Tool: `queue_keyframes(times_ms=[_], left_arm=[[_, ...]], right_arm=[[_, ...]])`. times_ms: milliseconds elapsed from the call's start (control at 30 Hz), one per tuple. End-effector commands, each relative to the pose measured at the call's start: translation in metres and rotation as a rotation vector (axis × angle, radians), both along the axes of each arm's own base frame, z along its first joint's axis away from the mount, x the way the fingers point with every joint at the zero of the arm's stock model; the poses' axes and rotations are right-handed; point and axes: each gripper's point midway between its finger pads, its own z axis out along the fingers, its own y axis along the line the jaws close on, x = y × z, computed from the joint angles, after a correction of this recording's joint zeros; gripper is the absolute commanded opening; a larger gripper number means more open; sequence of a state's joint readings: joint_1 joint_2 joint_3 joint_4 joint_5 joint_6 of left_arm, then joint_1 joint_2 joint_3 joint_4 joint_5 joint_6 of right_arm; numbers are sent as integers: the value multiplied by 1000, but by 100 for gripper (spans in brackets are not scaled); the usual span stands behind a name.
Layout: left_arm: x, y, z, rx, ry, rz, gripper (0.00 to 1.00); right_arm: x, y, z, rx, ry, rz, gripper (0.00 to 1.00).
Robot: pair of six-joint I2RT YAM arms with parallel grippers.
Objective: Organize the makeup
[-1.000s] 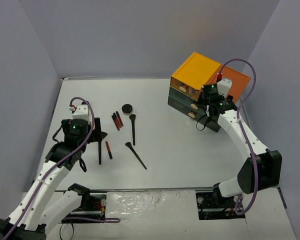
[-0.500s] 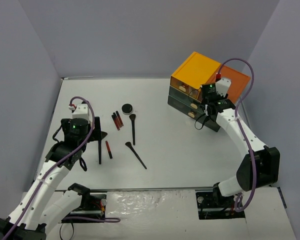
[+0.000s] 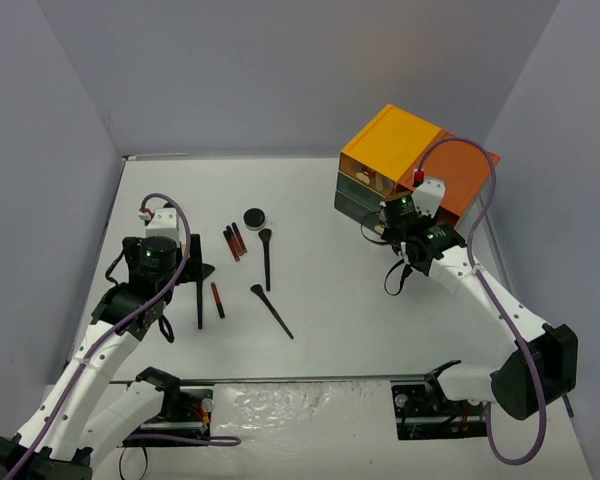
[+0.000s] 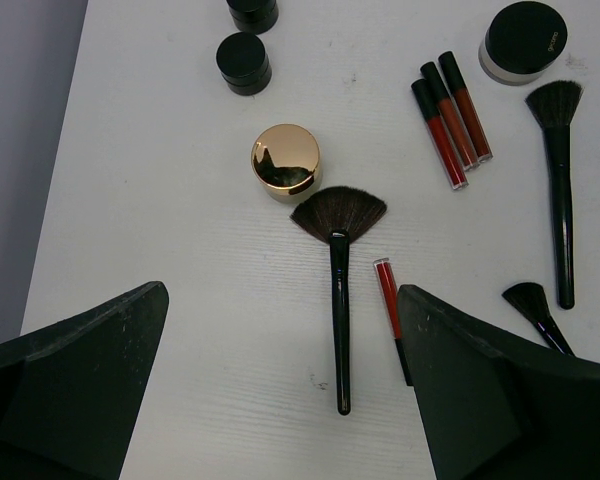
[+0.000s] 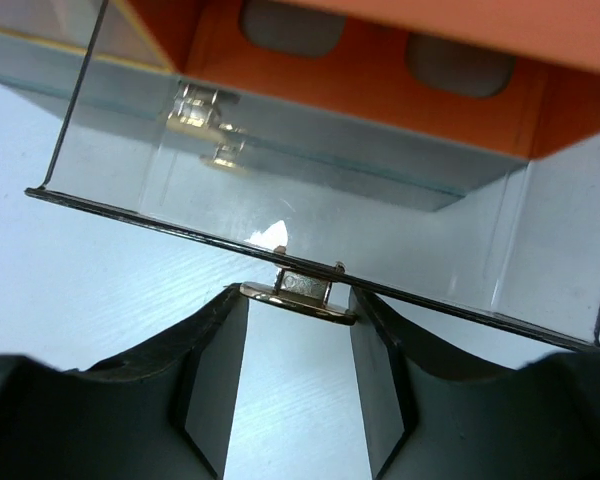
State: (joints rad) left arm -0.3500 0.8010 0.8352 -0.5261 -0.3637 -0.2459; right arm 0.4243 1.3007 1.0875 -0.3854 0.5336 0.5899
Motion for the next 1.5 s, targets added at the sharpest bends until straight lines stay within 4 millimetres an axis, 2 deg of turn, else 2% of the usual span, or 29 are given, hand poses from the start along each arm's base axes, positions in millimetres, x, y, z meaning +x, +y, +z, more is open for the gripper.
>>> queue_keyframes(times_ms=[0, 133, 233, 300, 367, 567, 700, 800, 867, 900, 1033, 1100, 1167, 1300, 1467], left_arm=[[10, 1, 14, -6, -55, 12, 97], [10, 0, 13, -6, -50, 10, 97], [10, 0, 13, -6, -50, 11, 97], [11, 0, 12, -5, -48, 11, 97], [11, 0, 12, -6, -47, 8, 97], [11, -1, 11, -7, -44, 6, 97], [11, -1, 11, -7, -43, 6, 97], [11, -1, 10, -10, -36, 5, 97], [11, -2, 9, -16, -33, 8, 97], [11, -2, 9, -18, -33, 9, 97], [10, -1, 9, -23, -28, 21, 97], [9, 1, 9, -25, -29, 38, 97], [7, 5, 11, -25, -35, 64, 97], [-4, 17, 19, -38, -59, 129, 97], [-32, 44, 41, -16, -110, 240, 97]], right_arm=[[-14, 32, 18, 128, -60, 62, 54], [-26, 54, 35, 144, -53, 144, 72], [-32, 61, 47, 150, -43, 185, 83], [-33, 68, 66, 174, -55, 222, 88], [-36, 70, 74, 174, -46, 247, 92], [-38, 87, 104, 224, -53, 344, 93], [-28, 92, 127, 168, -76, 422, 93], [-18, 108, 138, 153, -69, 539, 93], [-12, 130, 140, 131, -50, 679, 93], [-12, 130, 140, 130, -50, 682, 93], [-4, 185, 125, 98, -26, 896, 91], [-9, 216, 111, 96, -6, 975, 90], [-15, 248, 92, 91, 17, 1034, 90], [-23, 304, 47, 123, 53, 1089, 80], [-47, 364, 0, 157, 80, 1130, 73]])
